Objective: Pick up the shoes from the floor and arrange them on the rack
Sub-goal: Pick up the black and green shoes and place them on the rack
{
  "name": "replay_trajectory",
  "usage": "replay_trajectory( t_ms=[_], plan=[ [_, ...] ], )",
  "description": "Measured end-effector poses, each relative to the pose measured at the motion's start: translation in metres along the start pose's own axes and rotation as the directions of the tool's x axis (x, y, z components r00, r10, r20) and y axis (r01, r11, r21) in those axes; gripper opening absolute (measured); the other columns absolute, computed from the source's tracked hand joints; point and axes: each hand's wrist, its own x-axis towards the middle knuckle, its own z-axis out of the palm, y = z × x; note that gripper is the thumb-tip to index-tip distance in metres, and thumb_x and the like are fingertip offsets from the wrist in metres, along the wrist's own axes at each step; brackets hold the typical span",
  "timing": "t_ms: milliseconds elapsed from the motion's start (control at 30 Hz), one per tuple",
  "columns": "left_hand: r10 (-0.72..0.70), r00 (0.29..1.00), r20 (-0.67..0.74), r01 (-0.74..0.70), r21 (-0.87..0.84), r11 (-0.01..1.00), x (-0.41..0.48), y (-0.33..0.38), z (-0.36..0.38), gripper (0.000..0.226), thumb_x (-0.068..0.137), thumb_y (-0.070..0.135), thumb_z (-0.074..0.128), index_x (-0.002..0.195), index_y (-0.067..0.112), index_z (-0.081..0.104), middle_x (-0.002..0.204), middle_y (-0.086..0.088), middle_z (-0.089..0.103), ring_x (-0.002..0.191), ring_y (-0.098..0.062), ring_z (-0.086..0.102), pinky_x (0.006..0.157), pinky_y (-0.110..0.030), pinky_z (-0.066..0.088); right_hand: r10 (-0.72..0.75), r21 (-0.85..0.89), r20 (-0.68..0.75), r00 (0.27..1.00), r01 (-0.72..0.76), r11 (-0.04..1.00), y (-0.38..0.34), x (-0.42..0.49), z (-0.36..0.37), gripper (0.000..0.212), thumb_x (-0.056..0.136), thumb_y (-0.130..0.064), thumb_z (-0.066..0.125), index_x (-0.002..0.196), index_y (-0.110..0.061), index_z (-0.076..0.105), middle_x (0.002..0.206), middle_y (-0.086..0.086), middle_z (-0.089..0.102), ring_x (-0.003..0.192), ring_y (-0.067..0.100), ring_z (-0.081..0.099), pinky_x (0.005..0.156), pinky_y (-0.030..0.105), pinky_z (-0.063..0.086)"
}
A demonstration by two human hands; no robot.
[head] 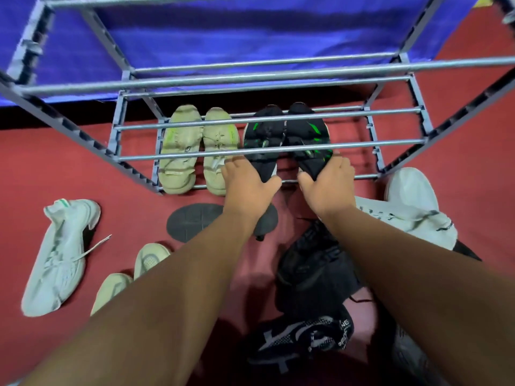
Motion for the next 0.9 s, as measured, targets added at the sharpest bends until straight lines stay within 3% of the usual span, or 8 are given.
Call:
replay_trajectory(
  t_ms=[133, 200, 267, 400, 500, 600, 767, 900],
  plan=[
    [0.063, 0.997, 0.040, -0.069, 0.173, 0.983, 0.020, 0.012, 0.008, 0.051, 0.092, 0.054, 0.055, 0.080, 0.004, 0.053, 0.087, -0.013, 0.057, 0.094, -0.037, 0.058, 0.083, -0.041, 0.046, -0.038, -0.139, 0.081, 0.996, 0.049, 0.989, -0.012, 0.025, -0.001, 0.073, 0.099, -0.058, 0.051, 0.124, 0.009, 0.061, 0.129, 0.032, 0.058, 0.120, 0.043, 0.052, 0.106, 0.046, 0.036],
    [0.067, 0.996, 0.054, -0.081, 0.334, 0.939, 0.030, 0.018, 0.014, 0.062, 0.098, 0.056, 0.046, 0.112, -0.004, 0.058, 0.116, -0.025, 0.055, 0.105, -0.041, 0.058, 0.089, -0.044, 0.049, -0.085, -0.105, 0.100, 0.991, 0.095, 0.990, -0.018, 0.035, -0.001, 0.075, 0.095, -0.063, 0.044, 0.131, 0.000, 0.063, 0.135, 0.027, 0.058, 0.121, 0.040, 0.057, 0.105, 0.043, 0.041],
    [0.022, 0.999, 0.023, -0.029, 0.405, 0.914, 0.038, 0.018, 0.019, 0.089, 0.097, 0.060, 0.050, 0.148, -0.011, 0.036, 0.147, -0.030, 0.040, 0.132, -0.045, 0.046, 0.111, -0.049, 0.039, -0.084, 0.033, 0.151, 0.985, 0.080, 0.996, -0.014, 0.045, 0.006, 0.068, 0.084, -0.063, 0.057, 0.125, -0.010, 0.065, 0.124, 0.015, 0.065, 0.110, 0.031, 0.065, 0.098, 0.040, 0.052],
    [0.038, 0.981, 0.192, -0.123, 0.457, 0.881, 0.037, 0.012, 0.017, 0.106, 0.096, 0.046, 0.064, 0.160, -0.010, 0.001, 0.165, -0.028, 0.023, 0.148, -0.043, 0.035, 0.120, -0.048, 0.036, -0.055, 0.157, 0.240, 0.969, 0.017, 0.988, 0.007, 0.054, 0.019, 0.058, 0.062, -0.065, 0.067, 0.099, -0.021, 0.070, 0.093, -0.004, 0.076, 0.089, 0.016, 0.075, 0.082, 0.034, 0.062],
    [0.090, 0.982, 0.169, -0.158, 0.455, 0.876, 0.037, 0.005, 0.013, 0.078, 0.095, 0.043, 0.065, 0.151, -0.006, 0.040, 0.144, -0.022, 0.054, 0.130, -0.039, 0.054, 0.105, -0.041, 0.048, -0.045, 0.188, 0.215, 0.976, 0.004, 0.982, 0.021, 0.056, 0.031, 0.047, 0.064, -0.057, 0.074, 0.095, -0.023, 0.071, 0.088, -0.009, 0.076, 0.083, 0.008, 0.075, 0.079, 0.031, 0.063],
    [0.110, 0.979, 0.172, -0.179, 0.458, 0.871, 0.030, 0.004, 0.010, 0.052, 0.090, 0.056, 0.070, 0.104, 0.006, 0.063, 0.105, -0.011, 0.065, 0.102, -0.032, 0.062, 0.086, -0.038, 0.048, -0.019, 0.147, 0.234, 0.972, -0.016, 0.989, 0.029, 0.057, 0.036, 0.073, 0.058, -0.071, 0.077, 0.111, -0.022, 0.065, 0.109, -0.002, 0.070, 0.098, 0.015, 0.072, 0.086, 0.036, 0.062],
    [0.096, 0.988, 0.122, -0.141, 0.442, 0.886, 0.015, 0.004, 0.014, 0.084, 0.090, 0.055, 0.073, 0.142, -0.004, 0.044, 0.138, -0.022, 0.048, 0.127, -0.036, 0.047, 0.110, -0.041, 0.039, -0.012, 0.028, 0.293, 0.956, 0.004, 1.000, -0.009, 0.027, -0.007, 0.085, 0.075, -0.049, 0.085, 0.138, -0.006, 0.047, 0.134, 0.018, 0.053, 0.126, 0.035, 0.055, 0.107, 0.043, 0.049],
    [0.122, 0.984, 0.128, -0.161, 0.366, 0.917, 0.008, -0.005, 0.009, 0.077, 0.091, 0.041, 0.075, 0.145, -0.002, 0.040, 0.143, -0.022, 0.040, 0.132, -0.034, 0.043, 0.116, -0.039, 0.037, 0.012, -0.035, 0.337, 0.941, 0.000, 0.999, -0.010, 0.018, -0.010, 0.106, 0.083, -0.042, 0.083, 0.160, -0.002, 0.023, 0.150, 0.023, 0.040, 0.140, 0.038, 0.044, 0.117, 0.038, 0.037]
  ],
)
